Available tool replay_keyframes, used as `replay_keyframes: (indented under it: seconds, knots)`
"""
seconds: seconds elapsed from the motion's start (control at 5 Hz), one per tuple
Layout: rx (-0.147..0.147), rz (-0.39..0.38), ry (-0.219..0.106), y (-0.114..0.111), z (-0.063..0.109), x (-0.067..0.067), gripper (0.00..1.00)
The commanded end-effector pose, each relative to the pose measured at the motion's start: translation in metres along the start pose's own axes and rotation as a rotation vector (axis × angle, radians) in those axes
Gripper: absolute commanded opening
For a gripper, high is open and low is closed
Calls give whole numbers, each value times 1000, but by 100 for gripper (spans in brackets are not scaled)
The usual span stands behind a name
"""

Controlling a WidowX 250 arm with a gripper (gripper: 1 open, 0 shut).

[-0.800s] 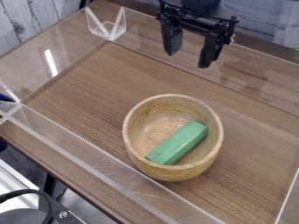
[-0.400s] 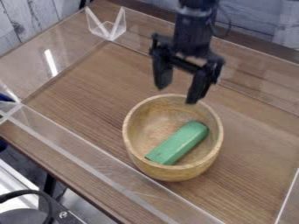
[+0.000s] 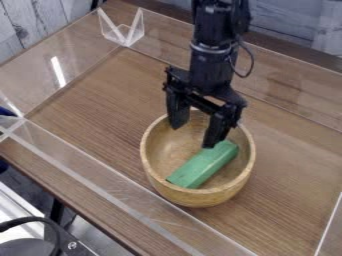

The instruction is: Remove the green block from inside the brown bowl and put it on the table

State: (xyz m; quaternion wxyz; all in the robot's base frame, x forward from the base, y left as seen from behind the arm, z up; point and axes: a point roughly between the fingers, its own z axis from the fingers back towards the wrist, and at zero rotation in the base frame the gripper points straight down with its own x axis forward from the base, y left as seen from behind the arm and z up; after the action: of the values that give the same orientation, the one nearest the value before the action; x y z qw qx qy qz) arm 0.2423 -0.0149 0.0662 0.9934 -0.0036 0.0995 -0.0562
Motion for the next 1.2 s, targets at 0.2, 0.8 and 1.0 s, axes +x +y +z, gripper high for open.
replay_keyframes:
  seconds: [0.2,0.8,1.0]
  knots:
    - [4,-80,-87,-9,12,2,100]
    - [-10,-186,-143,-19,12,-3,100]
    - [-16,-202,-156,-21,11,-4,100]
